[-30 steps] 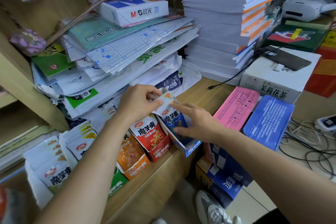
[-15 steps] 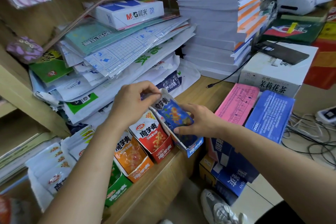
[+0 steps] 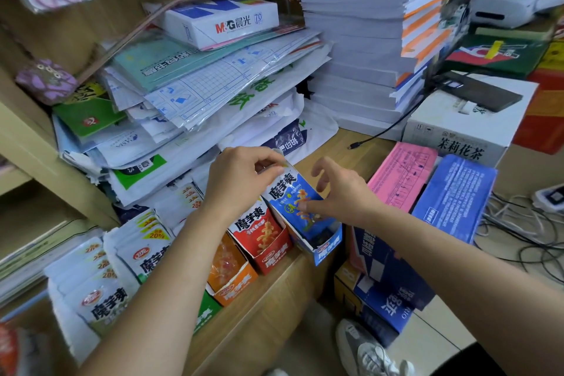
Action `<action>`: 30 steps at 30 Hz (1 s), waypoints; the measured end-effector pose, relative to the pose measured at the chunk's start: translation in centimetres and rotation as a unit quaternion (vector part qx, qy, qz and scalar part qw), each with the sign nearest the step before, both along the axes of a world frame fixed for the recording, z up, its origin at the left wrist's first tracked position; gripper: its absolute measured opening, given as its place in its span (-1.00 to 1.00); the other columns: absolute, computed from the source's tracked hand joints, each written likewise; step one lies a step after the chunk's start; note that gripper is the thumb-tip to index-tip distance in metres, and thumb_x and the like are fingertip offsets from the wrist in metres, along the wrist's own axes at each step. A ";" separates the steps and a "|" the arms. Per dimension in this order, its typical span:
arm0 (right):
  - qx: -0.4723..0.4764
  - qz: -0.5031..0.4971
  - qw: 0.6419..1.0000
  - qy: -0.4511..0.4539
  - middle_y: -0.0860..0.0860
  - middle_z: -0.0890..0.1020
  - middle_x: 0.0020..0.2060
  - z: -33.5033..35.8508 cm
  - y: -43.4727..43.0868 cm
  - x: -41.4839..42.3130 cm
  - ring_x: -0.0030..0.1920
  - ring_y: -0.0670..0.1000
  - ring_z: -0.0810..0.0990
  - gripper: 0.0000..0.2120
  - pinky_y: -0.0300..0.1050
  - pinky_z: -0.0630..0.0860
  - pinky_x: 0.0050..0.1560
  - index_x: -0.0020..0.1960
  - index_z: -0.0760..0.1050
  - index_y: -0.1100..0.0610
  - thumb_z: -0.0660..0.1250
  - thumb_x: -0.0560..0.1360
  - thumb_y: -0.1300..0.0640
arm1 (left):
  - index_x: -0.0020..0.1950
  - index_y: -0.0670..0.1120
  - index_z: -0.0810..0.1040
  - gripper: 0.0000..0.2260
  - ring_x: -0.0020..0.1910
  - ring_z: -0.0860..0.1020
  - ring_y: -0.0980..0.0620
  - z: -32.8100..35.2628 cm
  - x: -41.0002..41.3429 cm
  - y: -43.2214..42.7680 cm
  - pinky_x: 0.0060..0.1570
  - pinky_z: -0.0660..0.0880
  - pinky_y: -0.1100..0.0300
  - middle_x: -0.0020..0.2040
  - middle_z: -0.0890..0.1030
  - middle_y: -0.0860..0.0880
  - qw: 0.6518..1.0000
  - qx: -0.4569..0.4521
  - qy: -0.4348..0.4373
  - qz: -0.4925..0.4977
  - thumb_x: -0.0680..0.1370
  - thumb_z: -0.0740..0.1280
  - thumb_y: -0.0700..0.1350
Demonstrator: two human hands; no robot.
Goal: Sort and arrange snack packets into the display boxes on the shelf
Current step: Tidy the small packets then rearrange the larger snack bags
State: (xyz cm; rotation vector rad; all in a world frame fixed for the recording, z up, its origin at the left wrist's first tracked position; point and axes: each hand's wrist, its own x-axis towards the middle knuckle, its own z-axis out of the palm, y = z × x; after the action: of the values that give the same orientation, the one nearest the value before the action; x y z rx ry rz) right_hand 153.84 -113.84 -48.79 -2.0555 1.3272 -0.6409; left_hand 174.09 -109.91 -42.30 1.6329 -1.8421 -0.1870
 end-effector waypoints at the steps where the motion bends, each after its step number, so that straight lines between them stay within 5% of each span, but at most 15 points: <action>1: 0.004 0.001 1.000 0.008 -0.11 0.57 -0.07 0.0 0.0 0.0 -0.15 -0.05 0.58 -0.41 -0.02 0.54 -0.10 0.11 0.32 -0.09 0.59 0.28 -0.22 | -0.11 0.12 0.73 -0.94 -0.27 0.63 0.18 0.1 -0.2 0.0 -0.15 0.61 0.15 -0.31 0.65 0.22 1.000 -0.008 0.024 -0.001 0.46 0.55 -0.05; 7: 0.013 0.027 0.999 0.019 -0.11 0.59 -0.08 0.2 0.1 -0.1 -0.14 -0.04 0.62 -0.47 0.05 0.61 -0.07 0.12 0.43 -0.09 0.63 0.28 -0.11 | -0.23 0.10 0.71 -0.89 -0.41 0.47 0.32 -0.2 -1.0 -0.4 -0.30 0.33 0.31 -0.39 0.58 0.25 1.000 -0.011 -0.011 -0.013 0.42 0.58 -0.11; 10: 0.002 0.037 0.999 0.006 -0.11 0.59 -0.10 0.4 -0.2 -1.0 -0.18 -0.06 0.64 -0.52 0.06 0.62 -0.06 0.11 0.46 -0.06 0.63 0.32 0.05 | -0.22 0.08 0.72 -0.91 -0.39 0.52 0.30 -0.3 -1.1 -0.5 -0.29 0.44 0.27 -0.38 0.62 0.19 1.000 0.023 -0.008 -0.014 0.41 0.59 -0.08; 13: 0.009 0.034 0.998 0.058 -0.10 0.59 -0.08 -0.3 0.0 -0.9 -0.14 -0.05 0.60 -0.46 0.01 0.61 -0.07 0.19 0.41 -0.03 0.62 0.33 0.00 | -0.09 0.15 0.73 -0.87 -0.16 0.63 0.19 -1.1 -1.0 -0.3 -0.09 0.58 0.12 -0.20 0.70 0.18 0.992 0.093 -0.090 -0.005 0.41 0.56 0.11; 16: -0.002 0.016 0.996 0.089 -0.07 0.61 -0.09 -1.0 0.0 -0.2 -0.12 0.00 0.61 -0.47 0.01 0.61 -0.09 0.18 0.43 0.00 0.60 0.34 -0.06 | 0.19 0.20 0.65 -0.62 0.10 0.55 0.01 -1.2 -0.8 -0.4 0.06 0.37 0.10 0.12 0.67 0.11 0.976 0.018 -0.215 0.027 0.41 0.51 0.25; 20: -0.002 0.034 0.988 0.148 -0.01 0.62 -0.13 -1.4 0.0 0.5 -0.14 0.07 0.60 -0.55 -0.02 0.58 -0.15 0.06 0.49 0.06 0.58 0.34 -0.13 | 0.34 0.16 0.56 -0.48 0.21 0.43 -0.06 -0.9 -0.3 -0.1 0.15 0.25 0.02 0.15 0.64 0.06 0.940 0.050 -0.328 0.072 0.45 0.36 0.36; 25: -0.006 0.019 0.988 0.152 0.00 0.62 -0.13 -1.7 0.2 0.8 -0.14 0.08 0.60 -0.56 -0.07 0.54 -0.19 0.04 0.49 0.07 0.57 0.34 -0.14 | 0.24 0.18 0.59 -0.59 0.22 0.36 0.00 -1.2 0.1 -0.4 0.15 0.19 0.01 -0.09 0.62 0.21 0.961 0.117 -0.239 0.072 0.46 0.41 0.30; 30: 0.001 0.011 0.993 0.118 -0.02 0.63 -0.20 -1.7 0.3 0.7 -0.20 0.05 0.60 -0.60 -0.03 0.58 -0.22 -0.04 0.49 0.08 0.58 0.35 -0.12 | -0.06 0.18 0.66 -0.81 0.21 0.35 0.03 -1.4 -0.3 -0.6 0.13 0.14 0.01 -0.17 0.55 0.20 0.958 0.097 -0.253 0.089 0.45 0.47 0.25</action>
State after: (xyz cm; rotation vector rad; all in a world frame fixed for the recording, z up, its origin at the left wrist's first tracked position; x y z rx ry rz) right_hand 154.53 -113.59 -50.54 -2.1932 1.4303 -0.3950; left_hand 173.76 -110.50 -43.65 2.1230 -2.0777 0.1512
